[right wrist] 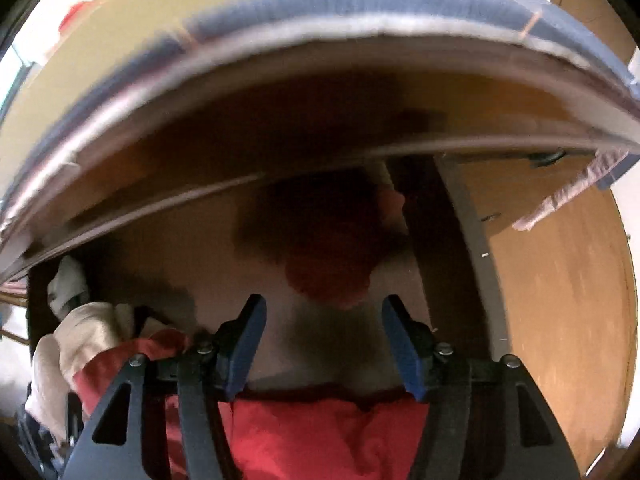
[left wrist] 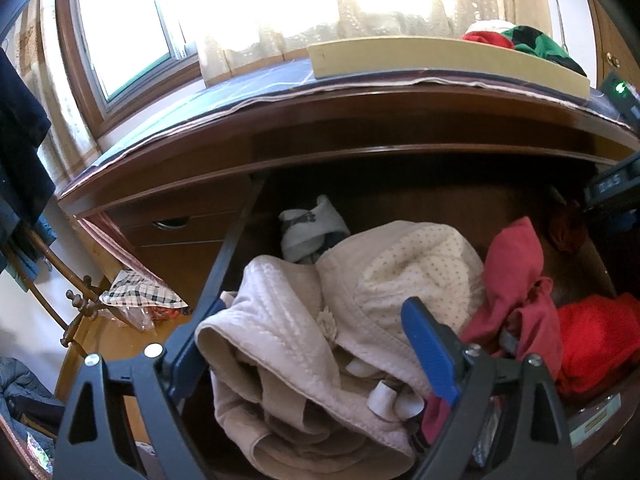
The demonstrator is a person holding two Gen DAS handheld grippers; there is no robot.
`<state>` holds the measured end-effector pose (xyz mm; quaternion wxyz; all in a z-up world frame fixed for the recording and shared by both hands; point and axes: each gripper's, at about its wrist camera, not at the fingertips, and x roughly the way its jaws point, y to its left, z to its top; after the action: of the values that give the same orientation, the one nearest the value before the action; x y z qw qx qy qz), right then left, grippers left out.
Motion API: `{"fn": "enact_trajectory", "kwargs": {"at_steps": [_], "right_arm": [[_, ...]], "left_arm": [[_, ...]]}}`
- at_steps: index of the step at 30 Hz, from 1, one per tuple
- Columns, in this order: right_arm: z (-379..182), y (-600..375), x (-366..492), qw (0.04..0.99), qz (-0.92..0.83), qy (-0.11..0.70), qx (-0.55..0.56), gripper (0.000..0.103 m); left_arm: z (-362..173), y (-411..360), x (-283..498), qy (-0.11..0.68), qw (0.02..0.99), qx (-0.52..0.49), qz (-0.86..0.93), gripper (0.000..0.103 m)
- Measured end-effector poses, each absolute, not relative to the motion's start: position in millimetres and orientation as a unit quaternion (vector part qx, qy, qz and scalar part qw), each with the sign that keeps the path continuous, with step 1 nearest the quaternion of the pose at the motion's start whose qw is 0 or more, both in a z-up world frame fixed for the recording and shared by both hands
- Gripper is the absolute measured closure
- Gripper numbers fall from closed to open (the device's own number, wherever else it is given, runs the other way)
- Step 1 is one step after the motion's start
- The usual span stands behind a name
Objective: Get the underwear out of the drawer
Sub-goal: 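Reach deep into the drawer and grasp the dark red sock with the right gripper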
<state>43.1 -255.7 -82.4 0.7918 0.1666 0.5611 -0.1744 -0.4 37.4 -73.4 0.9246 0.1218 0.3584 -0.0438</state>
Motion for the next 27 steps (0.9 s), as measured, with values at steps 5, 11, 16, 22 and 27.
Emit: {"fn": "enact_trajectory", "kwargs": {"at_steps": [5, 11, 16, 22, 27], "right_arm": [[-104.2, -264.2, 53.8, 0.773, -0.203, 0.568, 0.197, 0.04], [-121.2, -279.3, 61.3, 0.774, -0.202, 0.55, 0.238, 0.041], [-135.7, -286.6, 61.2, 0.768, -0.187, 0.564, 0.24, 0.055], [-147.4, -293.7, 44.0, 0.765, -0.131, 0.562, 0.285, 0.059], [-120.9, -278.7, 13.9, 0.827, -0.073, 0.491, 0.264, 0.059]], "left_arm": [[-73.4, 38.0, -1.4, 0.357, 0.925, 0.124, -0.047, 0.013], [-73.2, 37.6, -2.2, 0.356, 0.924, 0.128, -0.05, 0.013], [-73.3, 37.6, -3.0, 0.355, 0.925, 0.129, -0.049, 0.013], [-74.1, 36.8, -3.9, 0.352, 0.925, 0.132, -0.049, 0.013], [-73.6, 35.6, -7.8, 0.346, 0.927, 0.134, -0.048, 0.013]]}}
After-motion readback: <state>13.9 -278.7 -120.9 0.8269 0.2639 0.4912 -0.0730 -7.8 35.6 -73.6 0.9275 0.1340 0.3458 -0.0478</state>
